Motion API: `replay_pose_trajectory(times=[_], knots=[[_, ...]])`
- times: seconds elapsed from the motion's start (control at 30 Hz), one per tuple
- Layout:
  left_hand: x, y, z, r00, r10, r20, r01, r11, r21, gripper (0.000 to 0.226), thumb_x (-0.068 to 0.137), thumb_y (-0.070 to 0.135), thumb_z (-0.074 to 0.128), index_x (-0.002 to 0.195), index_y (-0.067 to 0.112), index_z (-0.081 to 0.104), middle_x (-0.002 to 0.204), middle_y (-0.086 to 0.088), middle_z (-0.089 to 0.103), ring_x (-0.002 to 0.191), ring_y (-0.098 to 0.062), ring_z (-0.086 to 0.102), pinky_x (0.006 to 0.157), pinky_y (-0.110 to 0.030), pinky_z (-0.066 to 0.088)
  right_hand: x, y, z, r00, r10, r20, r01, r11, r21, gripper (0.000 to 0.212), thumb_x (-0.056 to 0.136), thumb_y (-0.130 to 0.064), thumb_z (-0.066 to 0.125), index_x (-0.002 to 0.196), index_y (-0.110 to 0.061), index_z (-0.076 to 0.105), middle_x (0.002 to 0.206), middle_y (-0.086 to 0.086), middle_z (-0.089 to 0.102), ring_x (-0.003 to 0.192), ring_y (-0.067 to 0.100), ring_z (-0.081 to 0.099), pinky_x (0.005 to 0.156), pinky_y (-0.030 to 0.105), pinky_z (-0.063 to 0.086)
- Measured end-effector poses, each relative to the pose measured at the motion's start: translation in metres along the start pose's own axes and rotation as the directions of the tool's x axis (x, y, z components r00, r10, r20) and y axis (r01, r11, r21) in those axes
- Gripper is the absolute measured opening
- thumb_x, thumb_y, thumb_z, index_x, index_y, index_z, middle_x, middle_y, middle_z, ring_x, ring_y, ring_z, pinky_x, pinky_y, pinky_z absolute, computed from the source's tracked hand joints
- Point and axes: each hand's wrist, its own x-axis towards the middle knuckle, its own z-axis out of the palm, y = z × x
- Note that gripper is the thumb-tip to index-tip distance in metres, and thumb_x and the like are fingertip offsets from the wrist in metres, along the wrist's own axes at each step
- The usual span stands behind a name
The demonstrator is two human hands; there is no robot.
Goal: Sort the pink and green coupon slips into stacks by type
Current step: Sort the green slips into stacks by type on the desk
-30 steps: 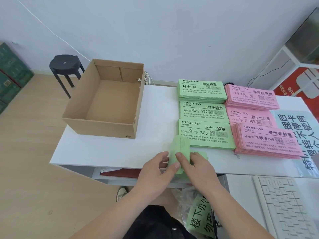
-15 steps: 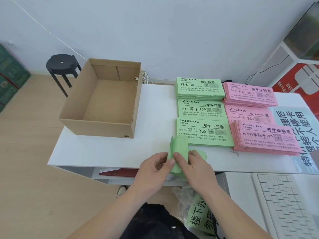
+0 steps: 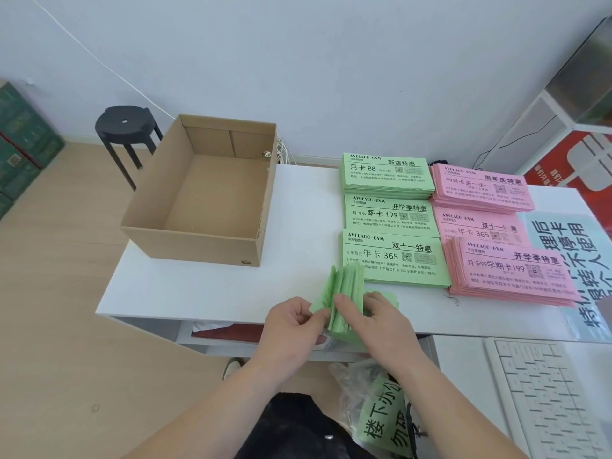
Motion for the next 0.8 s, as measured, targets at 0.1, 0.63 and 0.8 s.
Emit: replay_pose_trajectory(times=[0.1,0.63,0.8], knots=[[0.002,-0.002,-0.003,0.997,-0.061,-0.054,0.058,0.997,-0.057,0.026,0.097,0.022,0.069,0.087,0.004,0.053,0.090,-0.022,0.073,0.078,-0.028,0.078,0.078,-0.037,0.062,0.001,0.002,-0.004,1.000,0.030,0.005,-0.030,0.999,0.030,0.045,0.097,-0.051,0.053,0.069,-0.016,0.049,0.079,-0.003,0.053,0.073,0.015,0.052,0.067,0.032,0.042],[0.006,-0.002,-0.001,0.995,0.088,-0.047,-0.083,0.991,0.105,0.071,0.064,0.021,0.097,0.121,0.034,0.056,0.105,0.015,0.074,0.091,0.002,0.070,0.071,-0.015,0.055,-0.002,-0.001,-0.008,1.000,0.014,0.022,-0.016,0.996,0.090,0.033,0.099,-0.030,0.050,0.066,-0.024,0.045,0.075,-0.007,0.047,0.065,0.010,0.045,0.062,0.029,0.035],[0.008,0.024,-0.004,0.996,0.094,-0.003,-0.093,0.994,0.060,0.030,0.089,0.037,0.077,0.103,0.013,0.067,0.091,-0.001,0.077,0.069,-0.005,0.072,0.057,-0.017,0.052,0.000,0.005,-0.005,0.998,-0.035,0.061,0.038,0.998,-0.044,0.067,0.094,-0.081,0.025,0.072,-0.028,0.059,0.089,-0.009,0.054,0.084,0.005,0.056,0.078,0.030,0.043]])
